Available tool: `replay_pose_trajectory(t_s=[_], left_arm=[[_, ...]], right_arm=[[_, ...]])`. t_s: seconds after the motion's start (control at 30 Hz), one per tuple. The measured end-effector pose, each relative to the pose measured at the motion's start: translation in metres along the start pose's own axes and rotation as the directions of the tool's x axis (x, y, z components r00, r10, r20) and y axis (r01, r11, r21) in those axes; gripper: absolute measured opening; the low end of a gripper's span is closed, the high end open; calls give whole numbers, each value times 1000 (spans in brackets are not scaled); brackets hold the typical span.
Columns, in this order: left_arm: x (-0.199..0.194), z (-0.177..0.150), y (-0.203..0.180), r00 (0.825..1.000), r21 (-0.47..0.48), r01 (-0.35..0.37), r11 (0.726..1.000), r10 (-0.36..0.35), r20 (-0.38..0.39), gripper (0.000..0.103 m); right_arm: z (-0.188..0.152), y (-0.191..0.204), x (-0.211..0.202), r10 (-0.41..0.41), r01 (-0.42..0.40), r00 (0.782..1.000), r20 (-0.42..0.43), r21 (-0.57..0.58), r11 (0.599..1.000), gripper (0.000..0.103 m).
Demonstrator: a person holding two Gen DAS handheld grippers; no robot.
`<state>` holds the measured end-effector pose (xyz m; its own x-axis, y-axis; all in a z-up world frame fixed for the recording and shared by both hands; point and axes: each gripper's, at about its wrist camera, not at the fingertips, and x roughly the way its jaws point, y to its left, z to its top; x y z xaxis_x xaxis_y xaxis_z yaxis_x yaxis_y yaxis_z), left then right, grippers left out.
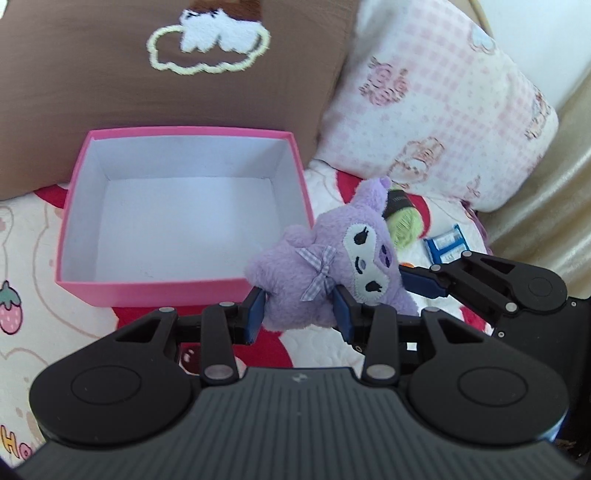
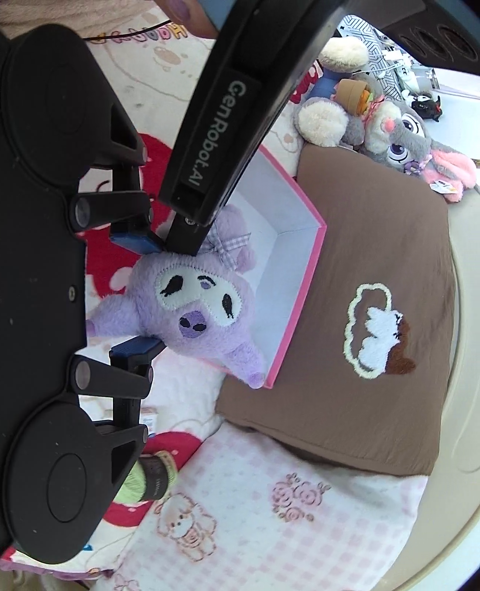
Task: Organize objects
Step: 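Lift the purple plush with the right gripper and carry it over the pink box, then lower the plush into the pink box and open the right gripper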
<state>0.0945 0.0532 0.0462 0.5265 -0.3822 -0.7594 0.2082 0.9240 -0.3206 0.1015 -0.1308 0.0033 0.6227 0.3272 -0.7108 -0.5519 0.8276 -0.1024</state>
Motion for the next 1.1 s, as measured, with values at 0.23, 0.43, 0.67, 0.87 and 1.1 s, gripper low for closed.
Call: replay_pose_trajectory(t_s=[0.23, 0.43, 0.67, 0.87, 1.1], left_arm=[[2, 30, 21, 998, 0, -63, 998, 63, 20, 38], [7, 46, 44, 995, -26, -103, 994, 103, 4, 38], [29, 45, 87, 994, -115, -102, 988, 104, 17, 38], [59, 39, 125, 995, -153, -97, 984, 95, -17, 38], [88, 35, 155, 995, -181, -92, 979, 82, -62, 38]], right_arm=[[39, 6, 25, 16, -16, 1000, 6, -43, 999, 51], [65, 10, 50, 78, -78, 996, -40, -9, 997, 50], [77, 21, 91, 118, -117, 991, -63, 14, 993, 50], [75, 25, 131, 178, -174, 979, -94, 49, 984, 50], [67, 27, 166, 225, -213, 966, -124, 96, 972, 49]])
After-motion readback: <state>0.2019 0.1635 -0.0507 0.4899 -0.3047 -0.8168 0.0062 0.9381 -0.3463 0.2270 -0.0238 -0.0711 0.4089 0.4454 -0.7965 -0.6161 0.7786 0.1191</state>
